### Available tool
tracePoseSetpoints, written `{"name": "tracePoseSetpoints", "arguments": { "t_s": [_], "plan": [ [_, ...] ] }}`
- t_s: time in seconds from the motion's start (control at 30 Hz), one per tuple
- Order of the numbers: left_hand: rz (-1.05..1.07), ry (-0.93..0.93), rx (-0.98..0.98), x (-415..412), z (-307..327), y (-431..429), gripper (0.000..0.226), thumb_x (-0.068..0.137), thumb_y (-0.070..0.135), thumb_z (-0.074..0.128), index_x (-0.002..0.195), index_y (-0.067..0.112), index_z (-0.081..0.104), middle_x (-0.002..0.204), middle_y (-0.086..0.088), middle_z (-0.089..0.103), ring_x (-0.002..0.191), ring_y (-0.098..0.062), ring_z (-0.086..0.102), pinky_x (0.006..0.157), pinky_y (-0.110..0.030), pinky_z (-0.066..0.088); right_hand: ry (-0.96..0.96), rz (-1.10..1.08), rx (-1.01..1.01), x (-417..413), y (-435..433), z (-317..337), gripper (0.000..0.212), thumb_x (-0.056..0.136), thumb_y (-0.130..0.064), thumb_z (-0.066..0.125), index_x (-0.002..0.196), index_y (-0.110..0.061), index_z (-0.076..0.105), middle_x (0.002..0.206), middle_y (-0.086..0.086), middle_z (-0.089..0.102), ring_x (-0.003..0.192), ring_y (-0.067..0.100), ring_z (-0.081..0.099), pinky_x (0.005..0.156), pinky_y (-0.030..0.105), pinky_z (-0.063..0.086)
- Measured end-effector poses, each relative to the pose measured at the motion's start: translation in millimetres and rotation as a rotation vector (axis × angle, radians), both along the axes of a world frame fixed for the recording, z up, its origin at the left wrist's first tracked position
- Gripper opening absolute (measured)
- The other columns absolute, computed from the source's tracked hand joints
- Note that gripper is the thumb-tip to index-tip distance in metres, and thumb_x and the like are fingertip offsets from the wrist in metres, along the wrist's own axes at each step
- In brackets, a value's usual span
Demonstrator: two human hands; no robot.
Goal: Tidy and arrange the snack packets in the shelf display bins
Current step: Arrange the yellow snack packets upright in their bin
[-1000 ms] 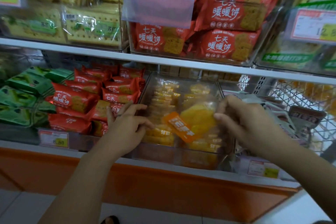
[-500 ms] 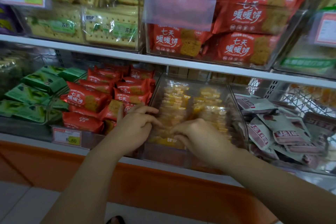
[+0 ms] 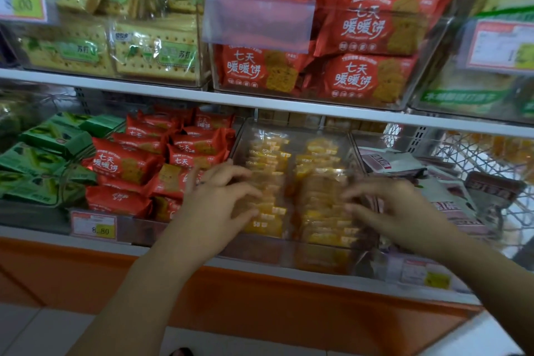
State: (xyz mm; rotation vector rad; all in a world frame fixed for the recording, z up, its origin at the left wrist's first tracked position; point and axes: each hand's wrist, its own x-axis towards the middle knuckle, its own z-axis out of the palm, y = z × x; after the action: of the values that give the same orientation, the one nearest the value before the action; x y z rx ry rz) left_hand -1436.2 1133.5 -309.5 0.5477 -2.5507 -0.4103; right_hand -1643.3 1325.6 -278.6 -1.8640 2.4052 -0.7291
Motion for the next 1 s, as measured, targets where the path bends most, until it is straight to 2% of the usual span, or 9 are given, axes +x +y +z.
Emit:
{"name": "tracePoseSetpoints", "arguments": {
  "t_s": [0.1, 0.2, 0.33, 0.5, 0.63, 0.73, 0.83, 0.93, 1.0],
  "plan": [
    [-0.151, -0.054, -0.123, -32.6, 6.6, 30.3, 0.028, 0.086, 0.041, 0.062, 0.113, 0.036, 0.062, 0.122, 0.018, 0.052, 0.117, -0.006, 0.047, 0.11, -0.041, 0.027, 0.126, -0.003, 0.122, -11.5, 23.8, -13.4, 0.011, 0.081, -0.039, 0.068, 0.089, -0.033, 0.072, 0.114, -0.013, 0.062, 0.104, 0.003, 0.055, 0.091, 0.031, 0.043],
    [-0.191, -0.251, -0.142, -65.6, -0.8, 51.0, 0.038, 0.089, 0.048, 0.055, 0.124, 0.032, 0.053, 0.126, 0.015, 0.045, 0.11, -0.012, 0.052, 0.092, -0.036, 0.044, 0.281, -0.019, 0.091, -8.9, 23.7, -30.6, 0.02, 0.075, -0.051, 0.059, 0.08, -0.035, 0.07, 0.116, -0.006, 0.063, 0.108, 0.019, 0.055, 0.088, 0.041, 0.043],
    [-0.175, -0.278, -0.233, -91.0, -5.4, 48.4, 0.033, 0.091, 0.043, 0.055, 0.121, 0.029, 0.055, 0.127, 0.01, 0.041, 0.102, -0.015, 0.055, 0.079, -0.032, 0.047, 0.335, -0.059, -0.038, -17.7, 8.9, -43.2, 0.019, 0.072, -0.047, 0.056, 0.074, -0.033, 0.069, 0.104, -0.014, 0.067, 0.112, 0.012, 0.043, 0.096, 0.04, 0.036],
    [-0.137, -0.352, -0.254, -101.8, -2.9, 50.9, 0.033, 0.092, 0.037, 0.052, 0.123, 0.025, 0.053, 0.139, 0.004, 0.031, 0.111, -0.021, 0.051, 0.086, -0.037, 0.045, 0.283, -0.089, 0.07, -24.2, -2.3, -35.6, 0.007, 0.071, -0.033, 0.075, 0.076, -0.03, 0.071, 0.101, -0.013, 0.066, 0.12, 0.02, 0.047, 0.103, 0.05, 0.03],
    [-0.23, -0.314, 0.001, -87.6, 5.2, 47.7, 0.036, 0.088, 0.043, 0.059, 0.123, 0.036, 0.054, 0.128, 0.017, 0.041, 0.113, -0.005, 0.045, 0.098, -0.027, 0.036, 0.22, -0.026, 0.16, -28.6, 9.7, -32.7, 0.012, 0.083, -0.042, 0.063, 0.09, -0.034, 0.068, 0.112, -0.022, 0.059, 0.13, 0.002, 0.025, 0.115, 0.036, -0.001],
    [-0.181, -0.183, 0.237, -88.3, 10.8, 38.9, 0.046, 0.089, 0.037, 0.06, 0.133, 0.036, 0.047, 0.135, 0.015, 0.041, 0.123, -0.005, 0.042, 0.099, -0.018, 0.031, 0.109, 0.041, 0.075, -31.7, 13.7, -29.2, 0.02, 0.076, -0.053, 0.065, 0.09, -0.037, 0.066, 0.112, -0.022, 0.056, 0.118, -0.004, 0.032, 0.112, 0.035, 0.014],
    [-0.023, -0.156, 0.343, -109.5, 9.0, 26.5, 0.054, 0.093, 0.032, 0.056, 0.143, 0.026, 0.036, 0.143, 0.001, 0.044, 0.128, -0.017, 0.044, 0.104, -0.028, 0.037, -0.033, 0.003, -0.079, -39.5, 8.6, -23.3, 0.027, 0.076, -0.053, 0.067, 0.094, -0.033, 0.068, 0.11, -0.017, 0.058, 0.109, 0.001, 0.045, 0.099, 0.026, 0.032],
    [0.078, -0.221, 0.323, -140.1, 6.2, 11.9, 0.046, 0.096, 0.024, 0.05, 0.141, 0.018, 0.041, 0.135, -0.008, 0.052, 0.12, -0.023, 0.051, 0.096, -0.027, 0.04, -0.132, -0.101, -0.214, -53.0, -2.3, -22.3, 0.016, 0.08, -0.03, 0.07, 0.094, -0.022, 0.07, 0.103, -0.012, 0.06, 0.099, 0.002, 0.053, 0.081, 0.003, 0.036],
    [0.129, -0.289, 0.155, -159.1, 5.1, 3.7, 0.037, 0.096, 0.018, 0.048, 0.133, 0.019, 0.051, 0.126, -0.009, 0.059, 0.112, -0.026, 0.056, 0.092, -0.031, 0.045, -0.156, -0.178, -0.236, -62.9, -9.1, -25.7, 0.018, 0.081, -0.023, 0.07, 0.098, -0.018, 0.07, 0.102, -0.007, 0.06, 0.094, 0.005, 0.054, 0.077, 0.0, 0.035]
  ]
}}
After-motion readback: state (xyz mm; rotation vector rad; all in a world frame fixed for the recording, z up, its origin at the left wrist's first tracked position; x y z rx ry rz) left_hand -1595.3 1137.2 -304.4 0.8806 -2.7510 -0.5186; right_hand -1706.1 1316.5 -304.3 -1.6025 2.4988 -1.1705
